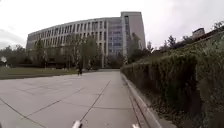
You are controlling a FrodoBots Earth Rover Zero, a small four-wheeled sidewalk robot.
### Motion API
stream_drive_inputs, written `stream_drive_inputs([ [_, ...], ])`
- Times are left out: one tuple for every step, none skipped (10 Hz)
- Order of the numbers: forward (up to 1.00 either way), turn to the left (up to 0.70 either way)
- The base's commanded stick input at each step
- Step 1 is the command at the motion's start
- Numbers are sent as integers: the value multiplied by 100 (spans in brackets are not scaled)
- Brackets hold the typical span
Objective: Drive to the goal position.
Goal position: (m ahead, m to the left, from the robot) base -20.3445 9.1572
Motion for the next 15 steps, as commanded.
stream_drive_inputs([
  [7,0],
  [6,0],
  [6,0],
  [6,0],
  [7,0],
  [7,0],
  [6,0],
  [7,0],
  [6,0],
  [7,0],
  [7,0],
  [6,0],
  [6,0],
  [6,0],
  [7,0],
])
